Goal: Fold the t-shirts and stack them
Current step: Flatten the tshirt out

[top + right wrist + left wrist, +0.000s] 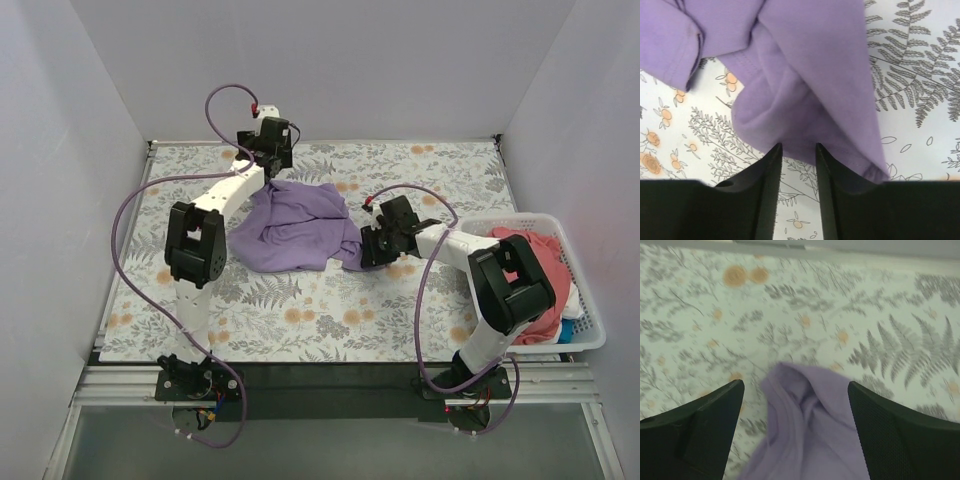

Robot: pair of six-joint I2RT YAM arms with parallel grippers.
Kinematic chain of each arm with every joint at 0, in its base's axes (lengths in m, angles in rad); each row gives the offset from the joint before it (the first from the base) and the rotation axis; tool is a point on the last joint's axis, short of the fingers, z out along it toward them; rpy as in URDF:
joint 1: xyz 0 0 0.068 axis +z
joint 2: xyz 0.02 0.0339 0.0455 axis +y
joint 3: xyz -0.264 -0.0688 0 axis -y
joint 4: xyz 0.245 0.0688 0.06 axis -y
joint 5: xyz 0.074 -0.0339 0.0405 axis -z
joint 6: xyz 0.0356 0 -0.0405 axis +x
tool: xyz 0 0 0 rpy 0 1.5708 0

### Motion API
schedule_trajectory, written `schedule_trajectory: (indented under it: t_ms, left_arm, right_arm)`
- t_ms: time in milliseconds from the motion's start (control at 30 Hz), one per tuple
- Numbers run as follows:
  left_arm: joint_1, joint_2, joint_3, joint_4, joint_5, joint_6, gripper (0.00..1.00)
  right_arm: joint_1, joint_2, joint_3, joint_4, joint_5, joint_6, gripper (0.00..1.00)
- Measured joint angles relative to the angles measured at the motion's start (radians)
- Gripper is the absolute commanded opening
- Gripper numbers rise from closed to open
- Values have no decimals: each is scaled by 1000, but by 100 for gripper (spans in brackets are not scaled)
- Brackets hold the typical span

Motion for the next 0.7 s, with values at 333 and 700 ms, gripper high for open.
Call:
schedule_trajectory:
  t_ms: [333, 700]
  left_arm:
    - [-233, -375, -470, -150, 205, -305, 73]
    - [-329, -328, -560, -209, 284, -510, 54]
  right_arm:
    - [8, -132, -2, -22, 27, -3, 63]
    - [8, -183, -70, -27, 47, -18, 61]
